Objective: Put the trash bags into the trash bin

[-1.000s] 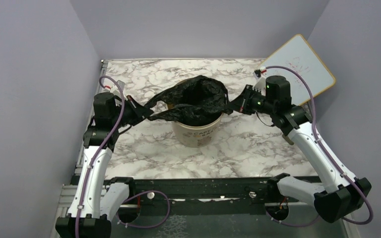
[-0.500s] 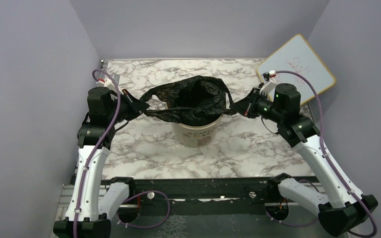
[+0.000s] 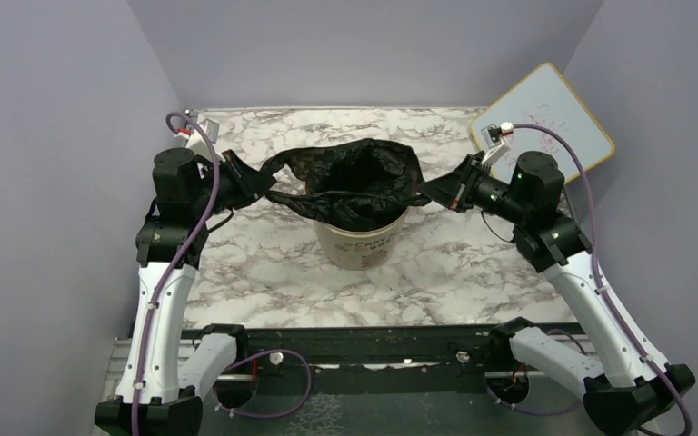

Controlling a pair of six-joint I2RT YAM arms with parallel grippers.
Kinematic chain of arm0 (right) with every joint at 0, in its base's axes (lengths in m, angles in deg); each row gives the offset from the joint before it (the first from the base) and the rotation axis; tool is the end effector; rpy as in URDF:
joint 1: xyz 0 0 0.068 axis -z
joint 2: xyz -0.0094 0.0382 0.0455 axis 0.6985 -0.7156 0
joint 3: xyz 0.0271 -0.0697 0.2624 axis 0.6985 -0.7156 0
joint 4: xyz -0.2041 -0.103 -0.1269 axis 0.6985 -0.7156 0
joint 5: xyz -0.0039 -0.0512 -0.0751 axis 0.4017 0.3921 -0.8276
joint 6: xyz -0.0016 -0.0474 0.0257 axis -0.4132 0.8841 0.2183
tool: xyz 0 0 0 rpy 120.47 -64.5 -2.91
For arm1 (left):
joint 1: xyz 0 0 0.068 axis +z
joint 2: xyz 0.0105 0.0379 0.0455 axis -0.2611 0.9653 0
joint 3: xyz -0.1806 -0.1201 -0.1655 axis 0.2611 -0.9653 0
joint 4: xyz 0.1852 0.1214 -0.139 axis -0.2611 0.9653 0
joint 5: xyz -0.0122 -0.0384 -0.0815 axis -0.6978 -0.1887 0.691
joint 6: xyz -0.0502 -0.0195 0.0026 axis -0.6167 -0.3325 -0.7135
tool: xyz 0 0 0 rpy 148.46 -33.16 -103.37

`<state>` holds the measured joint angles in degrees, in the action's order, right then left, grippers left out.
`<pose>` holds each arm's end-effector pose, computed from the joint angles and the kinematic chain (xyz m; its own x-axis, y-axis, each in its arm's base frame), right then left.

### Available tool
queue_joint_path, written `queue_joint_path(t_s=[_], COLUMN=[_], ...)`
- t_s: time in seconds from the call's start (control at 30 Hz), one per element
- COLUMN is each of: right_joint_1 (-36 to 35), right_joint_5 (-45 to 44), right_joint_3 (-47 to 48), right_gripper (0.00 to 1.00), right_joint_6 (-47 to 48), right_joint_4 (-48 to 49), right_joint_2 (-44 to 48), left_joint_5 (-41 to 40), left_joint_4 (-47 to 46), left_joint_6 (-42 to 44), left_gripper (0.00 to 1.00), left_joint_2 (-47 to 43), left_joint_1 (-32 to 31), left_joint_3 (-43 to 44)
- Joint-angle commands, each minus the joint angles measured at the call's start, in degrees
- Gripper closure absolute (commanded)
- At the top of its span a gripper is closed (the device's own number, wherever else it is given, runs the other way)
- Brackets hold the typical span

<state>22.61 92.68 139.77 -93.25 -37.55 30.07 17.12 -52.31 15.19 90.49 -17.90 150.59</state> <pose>0.1832 0.0895 0.3875 -0.6238 0.3614 -0.6930 -0.4260 0.5862 0.6892 0.1794 -0.0245 0.3954 -0.5527 -0.4619 -0.6937 0.1848 0.7437 -0.6424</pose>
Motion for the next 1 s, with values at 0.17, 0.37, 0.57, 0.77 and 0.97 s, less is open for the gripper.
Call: queue_joint_path(t_s=[0.17, 0.37, 0.57, 0.77, 0.97], right_joint_1=[0.2, 0.2, 0.2, 0.2, 0.2], right_joint_5=[21.8, 28.8, 33.1, 31.6, 26.3], right_joint_3=[-2.9, -4.6, -5.0, -7.7, -9.7], right_gripper=[1.0, 1.0, 1.0, 0.99, 0.99], right_joint_6=[1.8, 8.0, 14.7, 19.5, 19.1], right_joint_4=[6.2, 0.0, -7.5, -13.4, -13.3], right_joint_2=[-1.7, -1.9, -3.2, -5.7, -7.4], left_joint_5=[9.8, 6.9, 5.1, 6.4, 7.2], left_joint_4=[-1.7, -0.2, -1.9, -5.5, -10.0], left_joint_6=[2.1, -0.8, -2.4, -5.8, -7.0], left_gripper=[0.65, 0.37, 0.51, 0.54, 0.49], left_joint_2=[-1.4, -4.5, -3.8, -3.6, -3.4], left_joint_1=[-1.0, -1.0, -1.0, -1.1, -1.0], left_joint_3=[-5.6, -10.2, -9.5, -12.1, -16.4])
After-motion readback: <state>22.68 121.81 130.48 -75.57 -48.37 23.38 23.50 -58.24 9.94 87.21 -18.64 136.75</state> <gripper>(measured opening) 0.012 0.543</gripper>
